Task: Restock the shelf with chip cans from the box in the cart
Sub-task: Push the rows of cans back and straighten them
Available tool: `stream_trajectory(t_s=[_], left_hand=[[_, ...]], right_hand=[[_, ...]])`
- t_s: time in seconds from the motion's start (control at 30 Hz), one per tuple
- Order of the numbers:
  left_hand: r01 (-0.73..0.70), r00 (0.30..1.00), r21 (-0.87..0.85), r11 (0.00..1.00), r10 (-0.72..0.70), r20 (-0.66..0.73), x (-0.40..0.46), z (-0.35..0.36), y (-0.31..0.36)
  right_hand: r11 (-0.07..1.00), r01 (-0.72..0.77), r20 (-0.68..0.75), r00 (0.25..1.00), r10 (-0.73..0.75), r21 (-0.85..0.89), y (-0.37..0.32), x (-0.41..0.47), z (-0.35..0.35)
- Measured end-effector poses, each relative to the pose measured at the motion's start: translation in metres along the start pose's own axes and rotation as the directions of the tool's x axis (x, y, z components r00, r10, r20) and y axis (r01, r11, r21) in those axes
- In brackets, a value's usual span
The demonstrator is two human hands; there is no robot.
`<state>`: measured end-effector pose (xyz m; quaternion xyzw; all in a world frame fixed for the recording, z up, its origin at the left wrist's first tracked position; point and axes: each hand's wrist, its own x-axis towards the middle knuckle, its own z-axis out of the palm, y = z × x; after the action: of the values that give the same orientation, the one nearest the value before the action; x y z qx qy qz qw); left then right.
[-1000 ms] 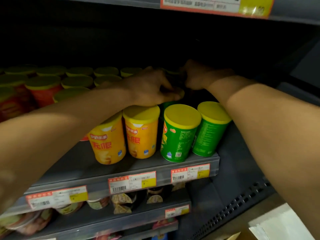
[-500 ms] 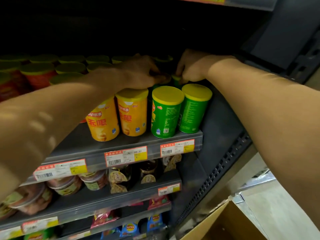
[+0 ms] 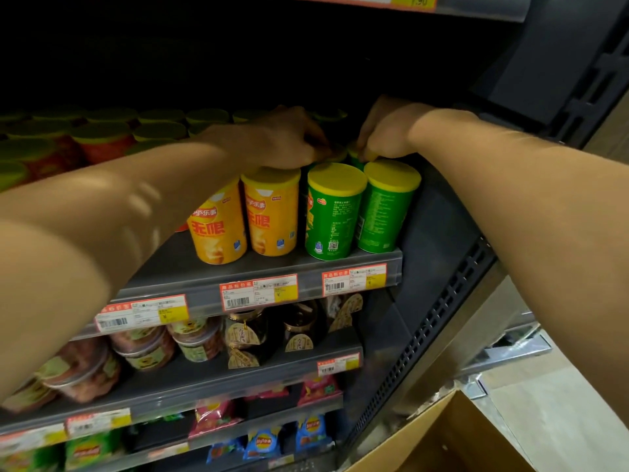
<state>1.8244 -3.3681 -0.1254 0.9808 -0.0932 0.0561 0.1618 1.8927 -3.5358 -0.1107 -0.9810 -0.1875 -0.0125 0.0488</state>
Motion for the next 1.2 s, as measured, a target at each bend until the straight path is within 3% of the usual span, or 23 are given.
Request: stream_trajectory(t_s=[0.27,0.57,0.77,0.97,1.2], left_hand=[[-0.028,1.000,-0.061,0.998,0.029,0.000,0.001,0.001,-0.009],[-0.093,0.996,-0.005,0.996,0.093,-0.016,0.004,0.004,-0.016],[-0.064,0.996,0.041,0.997,0.066,-0.052,0.015,-0.008,-0.040],[-0.077,0.995,0.061,0.995,0.081,-0.056,0.042,-0.011,-0.065],[-0.101,0.995,0.122,0.987,0.102,-0.001,0.074,-0.008,-0.079]], right_hand=[[0.999,-0.011,-0.002,1.000,0.011,0.037,-0.001,-0.002,-0.002],[0.999,0.027,-0.002,1.000,-0.027,0.023,-0.001,-0.003,-0.002],[0.995,0.042,-0.060,0.998,-0.036,0.092,-0.001,0.004,-0.002],[0.989,0.070,-0.182,0.982,-0.045,0.133,-0.011,0.034,0.007],[0.993,0.026,-0.163,0.987,-0.006,0.116,-0.015,0.089,0.018]])
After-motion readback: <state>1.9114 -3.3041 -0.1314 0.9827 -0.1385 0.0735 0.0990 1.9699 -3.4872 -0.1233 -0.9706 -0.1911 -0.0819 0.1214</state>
